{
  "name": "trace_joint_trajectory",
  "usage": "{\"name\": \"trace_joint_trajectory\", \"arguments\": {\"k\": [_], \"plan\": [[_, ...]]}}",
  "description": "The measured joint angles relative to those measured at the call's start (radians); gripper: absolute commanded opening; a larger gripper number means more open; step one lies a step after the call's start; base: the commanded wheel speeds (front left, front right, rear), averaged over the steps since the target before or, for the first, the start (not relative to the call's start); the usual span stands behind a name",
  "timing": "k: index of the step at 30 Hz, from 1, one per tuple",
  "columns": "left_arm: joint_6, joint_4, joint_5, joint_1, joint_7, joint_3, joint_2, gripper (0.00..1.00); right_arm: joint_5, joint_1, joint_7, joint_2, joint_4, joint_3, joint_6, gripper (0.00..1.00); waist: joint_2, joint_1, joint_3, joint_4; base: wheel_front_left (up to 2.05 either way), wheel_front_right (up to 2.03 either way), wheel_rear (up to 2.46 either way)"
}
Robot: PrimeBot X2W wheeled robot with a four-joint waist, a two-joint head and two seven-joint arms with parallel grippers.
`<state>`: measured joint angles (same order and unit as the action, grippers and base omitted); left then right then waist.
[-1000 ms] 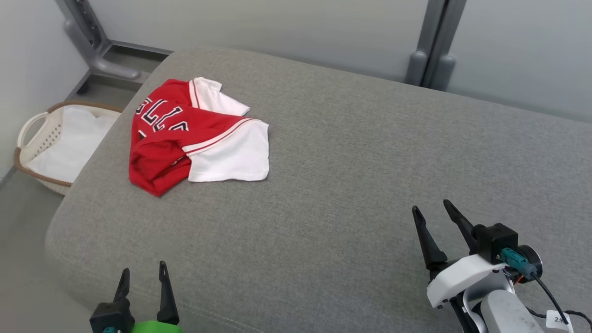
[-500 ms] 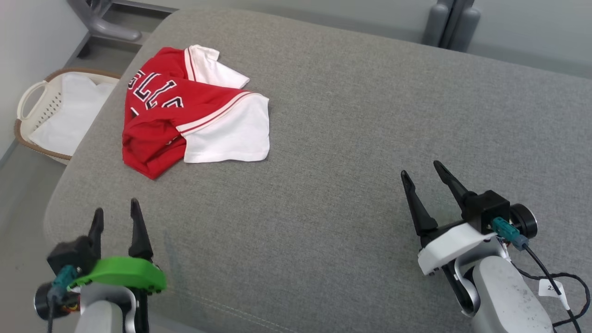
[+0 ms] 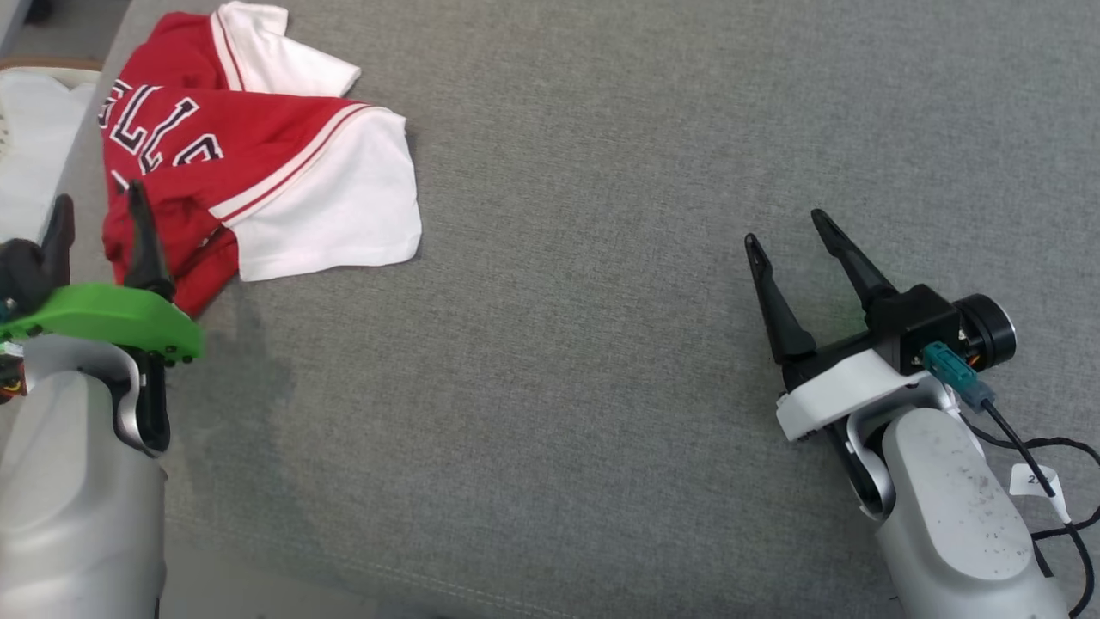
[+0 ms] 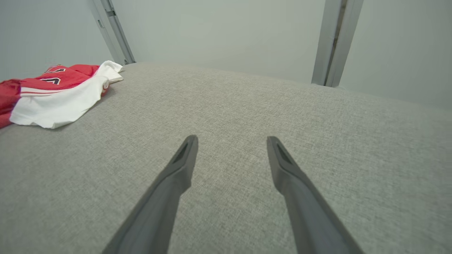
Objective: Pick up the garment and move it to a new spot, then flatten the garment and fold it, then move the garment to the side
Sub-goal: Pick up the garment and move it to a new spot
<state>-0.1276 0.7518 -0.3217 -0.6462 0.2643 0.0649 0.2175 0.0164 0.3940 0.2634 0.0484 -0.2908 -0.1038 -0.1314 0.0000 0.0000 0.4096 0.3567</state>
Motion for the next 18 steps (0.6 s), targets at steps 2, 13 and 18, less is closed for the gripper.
{"name": "trace_joint_trajectory", "arguments": {"k": [2,13,18], "plan": [[0.000,0.037,-0.036,-0.040,0.000,-0.019,0.025,1.00,-0.007,0.010,0.000,0.001,0.008,-0.001,0.000,1.00,0.0000,0.0000,0.028,-0.015,0.00,0.00,0.00],[-0.001,0.293,-0.203,-0.153,-0.023,-0.104,0.082,1.00,-0.017,0.058,0.002,-0.004,0.038,-0.001,0.000,1.00,0.0000,0.0000,0.125,-0.103,0.00,0.00,0.00],[-0.001,0.326,-0.238,-0.155,-0.016,-0.149,0.091,0.00,-0.014,0.064,0.002,-0.006,0.040,0.015,0.000,1.00,0.0000,0.0000,0.136,-0.132,0.00,0.00,0.00]]}}
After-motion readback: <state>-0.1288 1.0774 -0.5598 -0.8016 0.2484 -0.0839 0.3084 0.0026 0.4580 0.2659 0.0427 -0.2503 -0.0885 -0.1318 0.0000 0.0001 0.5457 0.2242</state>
